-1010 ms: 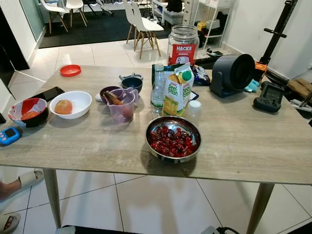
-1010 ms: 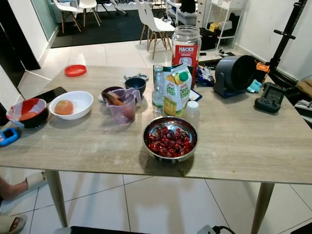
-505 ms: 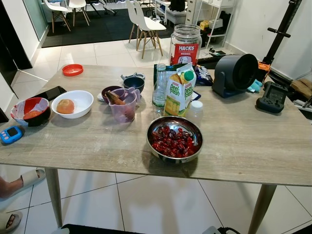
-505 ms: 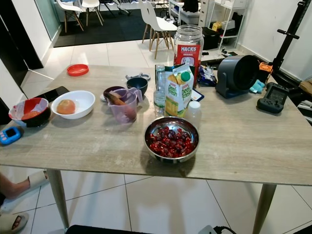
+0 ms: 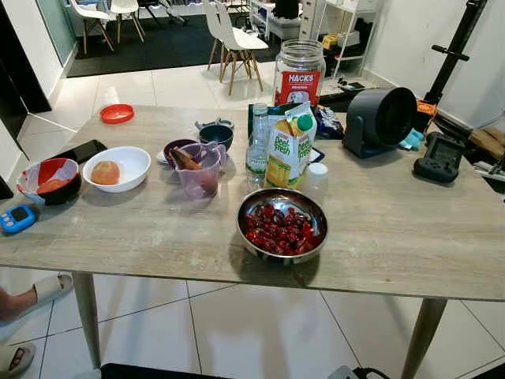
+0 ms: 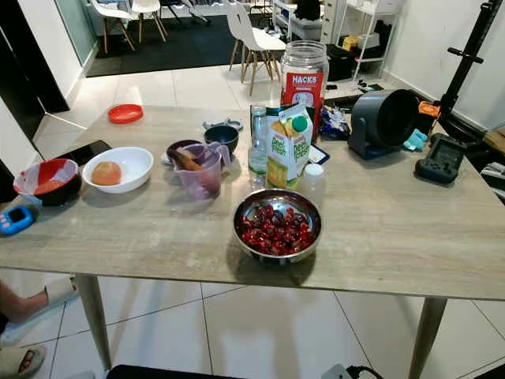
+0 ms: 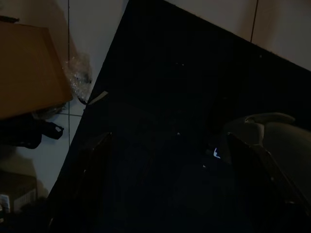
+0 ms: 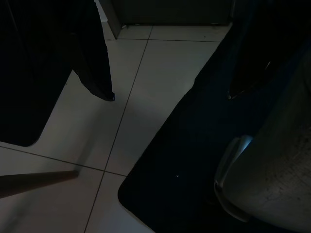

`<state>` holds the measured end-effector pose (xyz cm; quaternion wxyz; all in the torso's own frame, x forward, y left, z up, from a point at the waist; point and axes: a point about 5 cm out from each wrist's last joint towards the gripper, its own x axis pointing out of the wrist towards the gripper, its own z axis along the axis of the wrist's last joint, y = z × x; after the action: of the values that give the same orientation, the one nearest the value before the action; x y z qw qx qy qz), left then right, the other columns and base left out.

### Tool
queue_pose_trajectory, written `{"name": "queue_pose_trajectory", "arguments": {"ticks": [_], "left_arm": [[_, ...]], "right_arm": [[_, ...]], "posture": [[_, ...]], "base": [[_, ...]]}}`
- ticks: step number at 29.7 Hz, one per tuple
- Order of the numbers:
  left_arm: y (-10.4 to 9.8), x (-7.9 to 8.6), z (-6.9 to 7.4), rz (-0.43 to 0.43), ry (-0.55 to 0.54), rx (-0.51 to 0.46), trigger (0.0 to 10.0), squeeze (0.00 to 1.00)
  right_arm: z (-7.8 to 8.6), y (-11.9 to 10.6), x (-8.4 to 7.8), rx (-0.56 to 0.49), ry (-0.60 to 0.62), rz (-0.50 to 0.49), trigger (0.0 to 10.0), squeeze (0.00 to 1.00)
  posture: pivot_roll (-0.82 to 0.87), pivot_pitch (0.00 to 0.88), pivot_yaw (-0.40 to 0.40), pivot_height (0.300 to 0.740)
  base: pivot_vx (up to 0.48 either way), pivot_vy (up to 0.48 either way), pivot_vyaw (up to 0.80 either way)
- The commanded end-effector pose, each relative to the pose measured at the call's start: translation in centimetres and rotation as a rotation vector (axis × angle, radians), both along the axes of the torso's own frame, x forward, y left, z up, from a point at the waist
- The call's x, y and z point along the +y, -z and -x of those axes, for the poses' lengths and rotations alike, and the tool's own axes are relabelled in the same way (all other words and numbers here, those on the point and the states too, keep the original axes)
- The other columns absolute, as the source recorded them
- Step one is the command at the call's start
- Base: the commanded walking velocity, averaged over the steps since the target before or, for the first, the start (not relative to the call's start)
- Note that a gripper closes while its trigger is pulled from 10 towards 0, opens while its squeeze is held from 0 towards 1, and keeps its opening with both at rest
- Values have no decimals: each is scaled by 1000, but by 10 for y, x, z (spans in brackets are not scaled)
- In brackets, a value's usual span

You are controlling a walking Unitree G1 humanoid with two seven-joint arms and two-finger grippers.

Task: Restocking fridge

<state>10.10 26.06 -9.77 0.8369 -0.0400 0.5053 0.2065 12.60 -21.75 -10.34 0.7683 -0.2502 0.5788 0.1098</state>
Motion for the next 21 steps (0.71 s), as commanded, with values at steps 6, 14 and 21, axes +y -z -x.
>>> {"name": "queue_pose_trajectory", "arguments": {"ticks": [6,14,21], "left_arm": [[-2,7,-1,-7,-12,-10,10000,1000],[-5,11,-4,-39,-29,-25,10000,1000],[-17,38,-9,-113,-189,-97,10000,0]], "right_arm": [[-1,0,2,-5,5,-4,10000,0],[-3,0,5,-5,-6,-10,10000,0],[-3,0,8,-5,-16,-14,10000,0]], "posture": [[46,0,14,740],[48,0,13,740],[46,0,14,740]], "base": [[0,0,0],[0,0,0],[0,0,0]]}}
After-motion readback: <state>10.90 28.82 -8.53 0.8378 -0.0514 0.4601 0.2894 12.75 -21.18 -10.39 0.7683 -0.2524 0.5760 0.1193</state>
